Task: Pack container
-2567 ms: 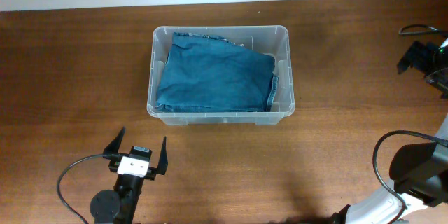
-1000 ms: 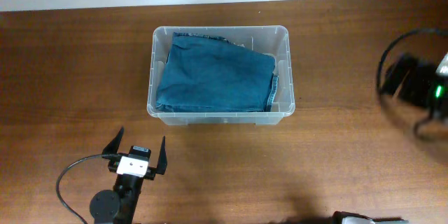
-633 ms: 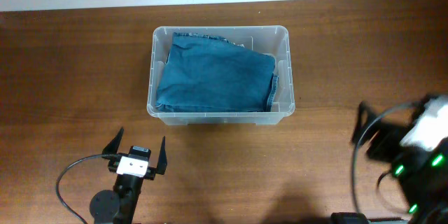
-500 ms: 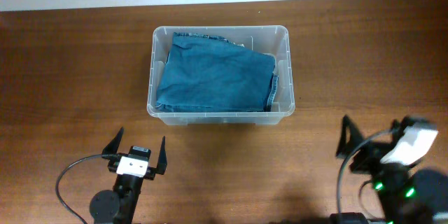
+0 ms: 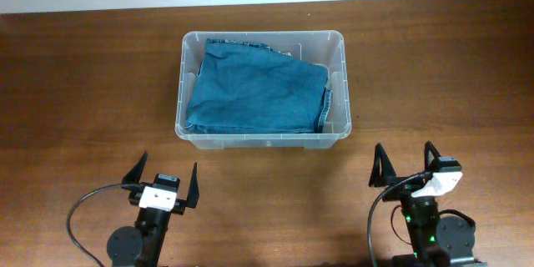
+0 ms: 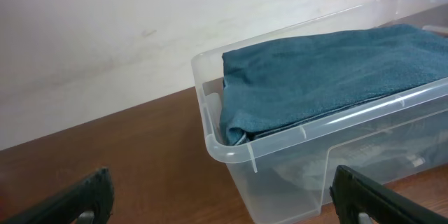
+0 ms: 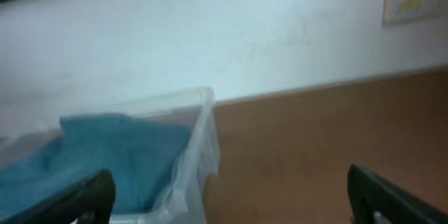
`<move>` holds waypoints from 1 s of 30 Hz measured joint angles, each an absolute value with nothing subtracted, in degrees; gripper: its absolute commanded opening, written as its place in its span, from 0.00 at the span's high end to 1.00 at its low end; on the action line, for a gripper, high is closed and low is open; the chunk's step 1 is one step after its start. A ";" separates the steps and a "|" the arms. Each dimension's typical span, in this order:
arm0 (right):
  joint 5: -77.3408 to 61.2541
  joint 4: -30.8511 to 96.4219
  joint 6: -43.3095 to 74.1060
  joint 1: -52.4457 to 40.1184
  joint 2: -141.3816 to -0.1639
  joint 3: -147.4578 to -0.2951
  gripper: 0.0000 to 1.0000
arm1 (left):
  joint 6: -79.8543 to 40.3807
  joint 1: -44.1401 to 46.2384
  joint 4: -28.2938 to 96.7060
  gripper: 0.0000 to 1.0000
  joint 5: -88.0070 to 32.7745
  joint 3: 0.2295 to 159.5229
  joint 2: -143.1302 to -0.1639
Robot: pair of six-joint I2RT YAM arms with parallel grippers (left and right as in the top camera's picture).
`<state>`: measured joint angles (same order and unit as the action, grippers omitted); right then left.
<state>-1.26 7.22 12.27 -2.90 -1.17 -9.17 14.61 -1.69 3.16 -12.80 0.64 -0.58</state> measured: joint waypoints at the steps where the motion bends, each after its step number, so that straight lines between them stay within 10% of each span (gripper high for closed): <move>1: -1.39 5.17 12.32 -2.90 -0.93 -8.12 0.02 | 14.59 -1.69 3.16 0.01 -12.80 0.64 -0.58; 30: -0.08 4.21 12.34 2.28 -0.80 -0.58 0.02 | 14.61 -1.69 3.16 0.01 -12.80 0.64 -0.58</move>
